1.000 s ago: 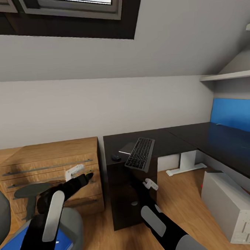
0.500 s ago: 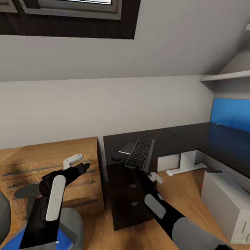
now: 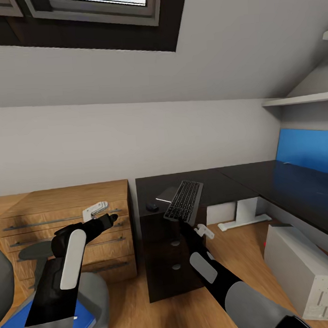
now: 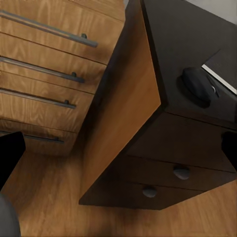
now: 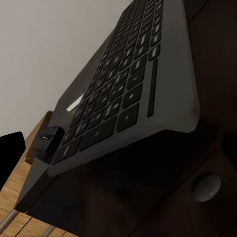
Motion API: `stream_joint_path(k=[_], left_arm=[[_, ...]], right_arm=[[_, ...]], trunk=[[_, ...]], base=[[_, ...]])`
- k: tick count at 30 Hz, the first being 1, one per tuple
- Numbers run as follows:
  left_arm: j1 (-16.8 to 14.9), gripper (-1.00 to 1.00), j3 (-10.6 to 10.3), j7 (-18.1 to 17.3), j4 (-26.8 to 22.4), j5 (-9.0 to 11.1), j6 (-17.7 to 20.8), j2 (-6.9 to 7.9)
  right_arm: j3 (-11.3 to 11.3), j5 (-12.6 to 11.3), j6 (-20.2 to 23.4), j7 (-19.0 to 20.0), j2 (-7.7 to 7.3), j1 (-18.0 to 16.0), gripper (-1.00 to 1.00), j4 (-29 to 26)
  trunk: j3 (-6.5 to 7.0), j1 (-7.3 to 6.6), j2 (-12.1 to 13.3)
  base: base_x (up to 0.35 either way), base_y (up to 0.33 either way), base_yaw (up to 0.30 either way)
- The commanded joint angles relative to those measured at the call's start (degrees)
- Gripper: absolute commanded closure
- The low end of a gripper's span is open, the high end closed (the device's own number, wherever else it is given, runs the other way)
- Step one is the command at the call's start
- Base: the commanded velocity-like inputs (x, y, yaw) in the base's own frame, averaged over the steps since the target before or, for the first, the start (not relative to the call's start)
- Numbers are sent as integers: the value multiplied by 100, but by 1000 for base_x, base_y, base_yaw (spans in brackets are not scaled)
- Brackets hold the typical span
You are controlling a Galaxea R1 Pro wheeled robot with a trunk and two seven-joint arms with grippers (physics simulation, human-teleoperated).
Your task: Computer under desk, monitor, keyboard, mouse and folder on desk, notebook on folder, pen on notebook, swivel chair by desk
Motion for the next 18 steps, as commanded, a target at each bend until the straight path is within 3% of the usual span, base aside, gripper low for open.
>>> stream_joint_path(k=[1,13,18], left_arm=[[-6,-100,8,49,-8,58,18,-9],[-2,-100,8,32,-48,54,9,-13],[-3,-100,-6,29,-57,53,9,-7]], right_arm=[[52,-44,-37,-30,-5,-7,-100,-1],[81,-41,-42,49,-5,-7,-100,6],[69,-41,-40,397,-12,-7,-100,22]], trunk=[[-7,-1,-3],[-7,-1,-3],[-7,-1,-3]], base=[[0,0,0],[0,11,0],[0,45,0]])
